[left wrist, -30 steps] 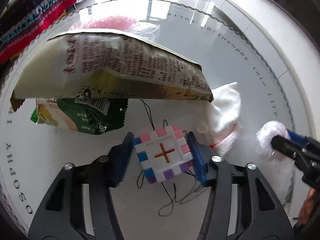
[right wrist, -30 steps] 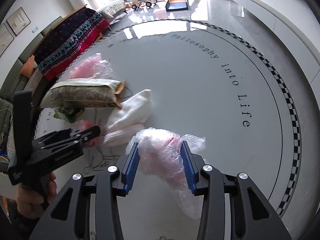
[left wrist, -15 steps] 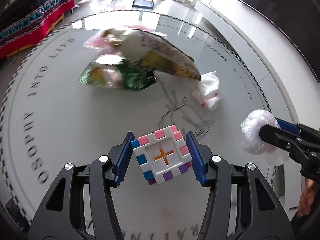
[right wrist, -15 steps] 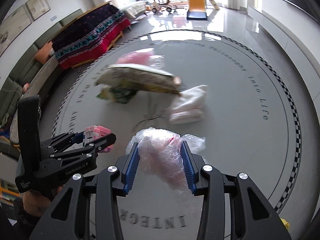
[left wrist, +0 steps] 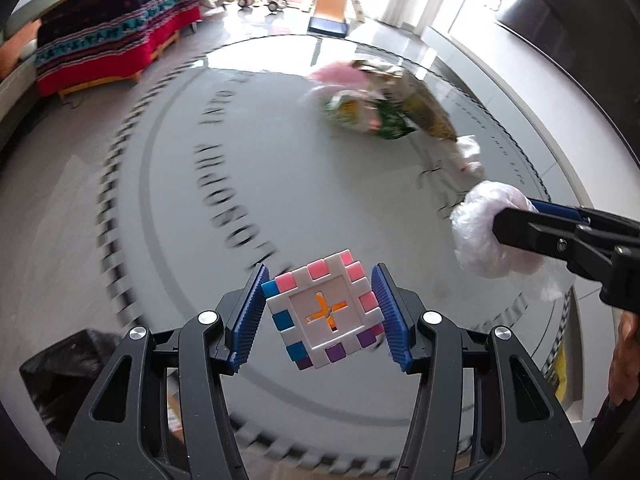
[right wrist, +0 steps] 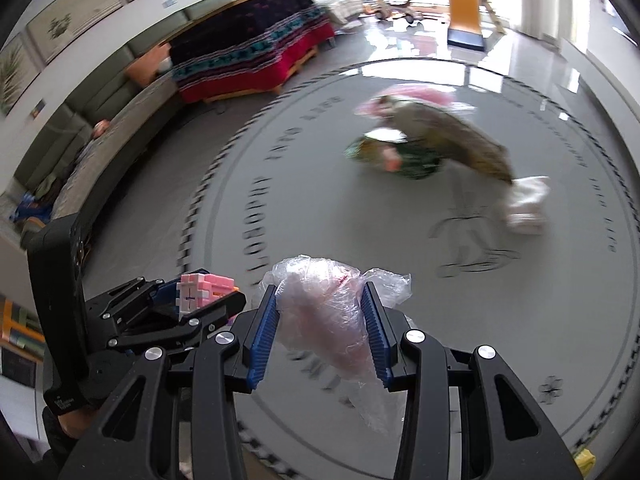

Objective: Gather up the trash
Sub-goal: 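Carry the toy cube and plastic bag to the bin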

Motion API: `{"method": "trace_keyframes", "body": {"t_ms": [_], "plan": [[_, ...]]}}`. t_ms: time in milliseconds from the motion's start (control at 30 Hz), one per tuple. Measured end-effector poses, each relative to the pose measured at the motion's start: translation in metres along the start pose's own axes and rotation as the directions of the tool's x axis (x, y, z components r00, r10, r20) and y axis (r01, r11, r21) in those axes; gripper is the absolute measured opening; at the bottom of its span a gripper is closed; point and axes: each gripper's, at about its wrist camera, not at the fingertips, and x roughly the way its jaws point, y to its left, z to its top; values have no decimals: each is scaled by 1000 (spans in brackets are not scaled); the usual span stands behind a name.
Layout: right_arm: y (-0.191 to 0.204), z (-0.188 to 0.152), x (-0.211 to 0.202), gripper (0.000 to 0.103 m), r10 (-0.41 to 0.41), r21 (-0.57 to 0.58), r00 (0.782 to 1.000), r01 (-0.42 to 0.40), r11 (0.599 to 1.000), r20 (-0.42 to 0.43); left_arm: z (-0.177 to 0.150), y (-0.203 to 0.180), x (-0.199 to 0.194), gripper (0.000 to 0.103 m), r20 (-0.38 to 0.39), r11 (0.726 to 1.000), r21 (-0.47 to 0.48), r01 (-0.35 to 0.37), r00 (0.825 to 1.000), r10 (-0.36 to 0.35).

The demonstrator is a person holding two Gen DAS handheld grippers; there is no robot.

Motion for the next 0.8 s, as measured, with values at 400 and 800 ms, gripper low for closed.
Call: {"method": "trace_keyframes", "body": {"t_ms": [400,800], "plan": [[133,-23,28,43,153,-170,985,-164,972,-77,-72,86,-66,52,47,988,-115,-103,993,109],[268,-70,60,43,295,-326,928,-357,875,-226,-173,179,-127,52,26,902,-341,-265,956,291]]}}
